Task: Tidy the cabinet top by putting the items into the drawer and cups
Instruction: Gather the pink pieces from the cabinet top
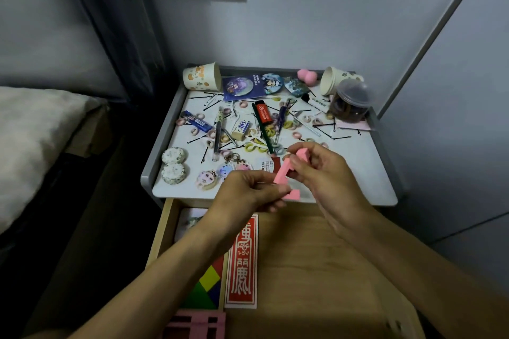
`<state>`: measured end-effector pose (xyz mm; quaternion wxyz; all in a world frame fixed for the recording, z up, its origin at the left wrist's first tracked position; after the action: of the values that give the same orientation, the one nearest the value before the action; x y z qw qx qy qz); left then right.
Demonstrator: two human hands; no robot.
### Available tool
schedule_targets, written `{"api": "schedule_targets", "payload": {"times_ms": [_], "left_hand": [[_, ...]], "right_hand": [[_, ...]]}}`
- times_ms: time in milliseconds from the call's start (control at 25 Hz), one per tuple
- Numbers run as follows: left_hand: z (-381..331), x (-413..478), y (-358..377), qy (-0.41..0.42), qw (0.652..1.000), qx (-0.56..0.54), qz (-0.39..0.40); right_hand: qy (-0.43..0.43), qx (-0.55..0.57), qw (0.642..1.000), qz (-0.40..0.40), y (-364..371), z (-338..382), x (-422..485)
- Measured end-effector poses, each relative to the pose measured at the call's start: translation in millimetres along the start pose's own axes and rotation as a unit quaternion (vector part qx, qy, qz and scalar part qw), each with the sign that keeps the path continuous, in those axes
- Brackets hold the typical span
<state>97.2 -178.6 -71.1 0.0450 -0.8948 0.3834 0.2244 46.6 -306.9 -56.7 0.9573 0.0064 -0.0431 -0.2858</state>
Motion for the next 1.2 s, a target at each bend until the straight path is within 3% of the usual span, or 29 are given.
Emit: {"api": "schedule_targets", "payload": {"times_ms": [120, 400, 600, 760, 1200], "left_hand": [[-1, -4, -2, 0.011, 0.999, -0.021, -0.024], [-8, -1, -19, 0.025, 0.996, -0.005, -0.085], [-1, 1, -14, 0.009, 0.998, 0.007, -0.055], [1, 3, -13, 0.007, 0.998, -0.023, -0.050], [-5, -4, -19, 0.008, 0.993, -0.095, -0.067]], "right_hand": [[0.000, 0.002, 1.000, 0.002, 1, -3, -4], [-0.046, -0.238, 0.965, 0.102, 2, 8, -5], [-0.039, -0.197, 0.978, 0.053, -10, 8, -4], [-0.049, -0.229, 0.966, 0.107, 2, 6, -8], [-0.058, -0.240, 0.964, 0.097, 2, 12, -10]]}}
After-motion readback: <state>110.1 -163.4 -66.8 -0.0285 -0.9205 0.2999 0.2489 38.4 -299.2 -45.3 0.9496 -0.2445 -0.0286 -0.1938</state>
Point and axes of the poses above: each hand's wrist, its own x-axis towards the middle knuckle, its own y-axis out of the palm, z = x × y, the point moved 9 cm from there along x, towards the middle knuckle, and after that the axes turned 10 degrees about -y, right-handed, at the moved point
